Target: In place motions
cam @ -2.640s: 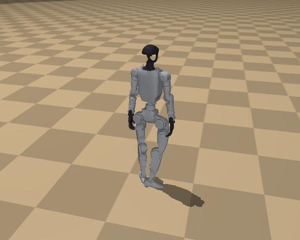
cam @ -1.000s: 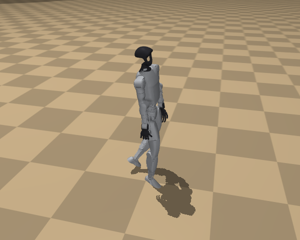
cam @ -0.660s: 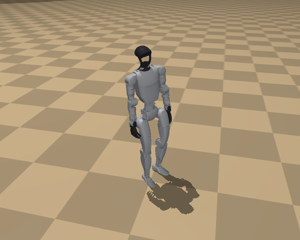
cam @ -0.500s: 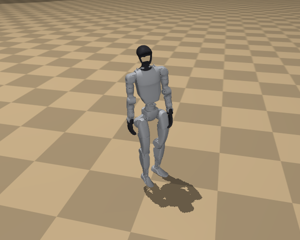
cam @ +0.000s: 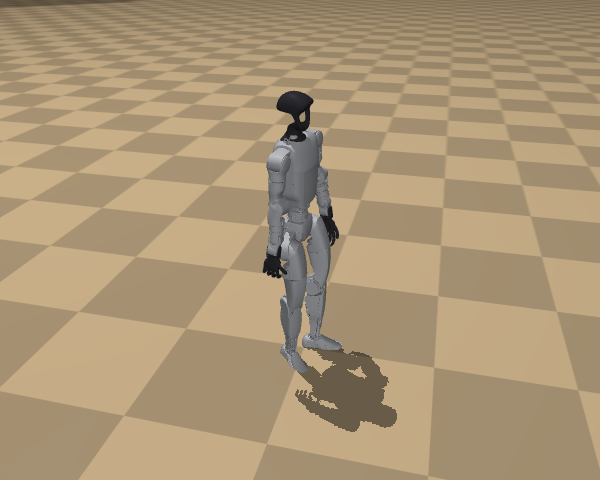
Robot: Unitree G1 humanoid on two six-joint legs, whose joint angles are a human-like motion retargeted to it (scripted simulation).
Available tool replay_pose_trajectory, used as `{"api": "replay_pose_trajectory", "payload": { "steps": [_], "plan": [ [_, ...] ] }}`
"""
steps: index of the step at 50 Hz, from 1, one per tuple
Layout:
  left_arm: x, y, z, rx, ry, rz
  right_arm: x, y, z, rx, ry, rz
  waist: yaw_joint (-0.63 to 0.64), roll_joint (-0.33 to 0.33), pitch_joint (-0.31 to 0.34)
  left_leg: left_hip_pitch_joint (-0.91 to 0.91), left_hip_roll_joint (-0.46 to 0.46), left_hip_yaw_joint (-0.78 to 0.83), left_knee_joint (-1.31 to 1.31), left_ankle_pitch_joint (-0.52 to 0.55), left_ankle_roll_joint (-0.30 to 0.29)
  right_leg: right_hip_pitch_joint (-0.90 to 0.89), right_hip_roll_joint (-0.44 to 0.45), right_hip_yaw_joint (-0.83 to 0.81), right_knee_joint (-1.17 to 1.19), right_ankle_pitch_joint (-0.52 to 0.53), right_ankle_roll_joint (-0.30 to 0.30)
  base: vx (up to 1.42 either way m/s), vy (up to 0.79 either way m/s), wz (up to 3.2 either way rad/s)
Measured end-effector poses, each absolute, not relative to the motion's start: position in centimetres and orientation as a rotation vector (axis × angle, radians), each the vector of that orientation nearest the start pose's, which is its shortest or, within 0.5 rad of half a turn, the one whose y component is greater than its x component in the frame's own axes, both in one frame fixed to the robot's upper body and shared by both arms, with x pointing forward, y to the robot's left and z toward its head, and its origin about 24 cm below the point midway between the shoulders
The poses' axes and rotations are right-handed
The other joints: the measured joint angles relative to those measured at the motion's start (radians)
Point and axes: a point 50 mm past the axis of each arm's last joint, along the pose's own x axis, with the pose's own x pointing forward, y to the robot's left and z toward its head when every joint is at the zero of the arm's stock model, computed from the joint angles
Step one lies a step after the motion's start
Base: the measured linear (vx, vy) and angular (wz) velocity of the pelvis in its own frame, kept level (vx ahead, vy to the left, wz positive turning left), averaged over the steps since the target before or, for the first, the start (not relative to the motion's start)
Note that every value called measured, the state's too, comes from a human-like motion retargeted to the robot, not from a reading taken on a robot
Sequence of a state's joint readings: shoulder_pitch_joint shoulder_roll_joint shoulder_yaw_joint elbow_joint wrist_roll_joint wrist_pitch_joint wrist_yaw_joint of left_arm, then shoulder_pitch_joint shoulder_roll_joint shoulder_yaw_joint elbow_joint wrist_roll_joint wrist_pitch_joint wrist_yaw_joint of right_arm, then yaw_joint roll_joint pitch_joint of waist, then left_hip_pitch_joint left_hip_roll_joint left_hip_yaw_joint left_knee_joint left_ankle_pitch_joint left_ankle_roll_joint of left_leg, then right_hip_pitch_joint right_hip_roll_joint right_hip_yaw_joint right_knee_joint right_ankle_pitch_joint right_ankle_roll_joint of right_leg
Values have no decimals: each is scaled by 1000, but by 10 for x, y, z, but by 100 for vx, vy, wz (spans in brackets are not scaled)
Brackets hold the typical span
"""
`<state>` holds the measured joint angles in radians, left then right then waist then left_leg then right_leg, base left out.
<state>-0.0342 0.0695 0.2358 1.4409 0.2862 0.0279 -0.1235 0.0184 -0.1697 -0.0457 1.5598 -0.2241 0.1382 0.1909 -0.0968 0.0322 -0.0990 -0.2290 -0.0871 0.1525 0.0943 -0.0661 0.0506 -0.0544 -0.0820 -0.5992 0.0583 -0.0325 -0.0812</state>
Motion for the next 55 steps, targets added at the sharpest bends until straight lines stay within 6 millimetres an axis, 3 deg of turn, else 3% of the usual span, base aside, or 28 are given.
{"api": "replay_pose_trajectory", "payload": {
  "steps": [3,7,9,12,16,20,25,28,32,35,38,42,45,50,52,55],
  "plan": [
    [44,184,-179,31,1456,-42,-21,-225,-171,-133,1786,85,12,-28,-13,52,103,418,-7,-79,-46,18,-23,-163,-9,-25,27,20,-29,341],
    [27,198,-179,3,1501,50,-40,-234,-167,-165,1859,47,-9,-71,-60,141,155,898,4,-108,-76,38,-44,-379,-31,-46,69,27,-36,355],
    [17,207,-178,-8,1526,127,-47,-232,-167,-183,1878,56,-33,-91,-96,140,157,947,22,-105,-62,38,-56,-463,-28,-53,100,36,-44,341],
    [7,215,-177,-32,1549,238,-51,-227,-169,-193,1866,69,-73,-98,-139,114,174,899,57,-97,-46,40,-64,-581,-9,-52,147,33,-41,301],
    [-2,210,-177,-88,1563,308,-47,-220,-171,-146,1828,48,-62,-53,-137,170,195,969,-34,9,-135,74,-21,-640,26,-38,180,37,-29,192],
    [-10,192,-179,-154,1584,327,-39,-212,-174,-64,1798,32,-60,-41,-147,127,158,848,-69,25,-106,120,-12,-736,16,13,206,47,-27,145],
    [-16,172,-181,-179,1593,301,-19,-199,-178,7,1708,31,38,-40,-113,147,118,712,-89,-20,-91,196,-18,-762,42,68,232,54,-23,60],
    [-29,168,-181,-179,1627,280,-10,-193,-179,-28,1677,112,59,9,-129,130,158,645,-79,-48,-97,212,-41,-708,143,137,198,64,-27,61],
    [-38,175,-178,-138,1698,238,-1,-185,-180,-87,1648,176,-26,104,-138,84,235,536,-49,-62,-93,133,-138,-485,442,173,119,45,-30,153],
    [-26,188,-177,-74,1706,171,4,-180,-181,-65,1630,197,47,42,-142,85,187,604,-59,-64,-75,-44,-171,-18,578,110,225,32,-41,30],
    [-10,201,-177,-20,1665,91,5,-176,-181,-35,1615,200,100,3,-138,71,178,595,-60,-50,-57,-110,-118,263,589,58,286,25,-45,82],
    [15,212,-176,-19,1597,-12,9,-175,-181,11,1589,186,94,-8,-104,46,170,453,-52,-30,-32,-166,-80,334,581,-9,264,19,-43,195],
    [28,216,-174,-41,1567,-9,16,-177,-181,7,1589,185,-84,41,-64,-5,155,183,-39,10,-21,-245,-81,215,600,-64,252,10,-39,380],
    [33,218,-174,-21,1550,61,18,-186,-180,-61,1598,188,-89,-15,-36,5,78,78,-44,35,-17,-260,-4,397,320,-134,259,4,-33,155],
    [28,216,-174,-25,1566,64,17,-186,-180,-68,1605,186,-107,-41,-18,37,35,26,-55,43,-14,-236,13,456,182,-123,247,12,-24,172],
    [15,214,-175,-42,1614,48,11,-183,-180,-50,1620,187,-157,-72,0,97,-24,-78,-80,59,-11,-169,29,487,17,8,189,21,-10,169]
  ]
}}
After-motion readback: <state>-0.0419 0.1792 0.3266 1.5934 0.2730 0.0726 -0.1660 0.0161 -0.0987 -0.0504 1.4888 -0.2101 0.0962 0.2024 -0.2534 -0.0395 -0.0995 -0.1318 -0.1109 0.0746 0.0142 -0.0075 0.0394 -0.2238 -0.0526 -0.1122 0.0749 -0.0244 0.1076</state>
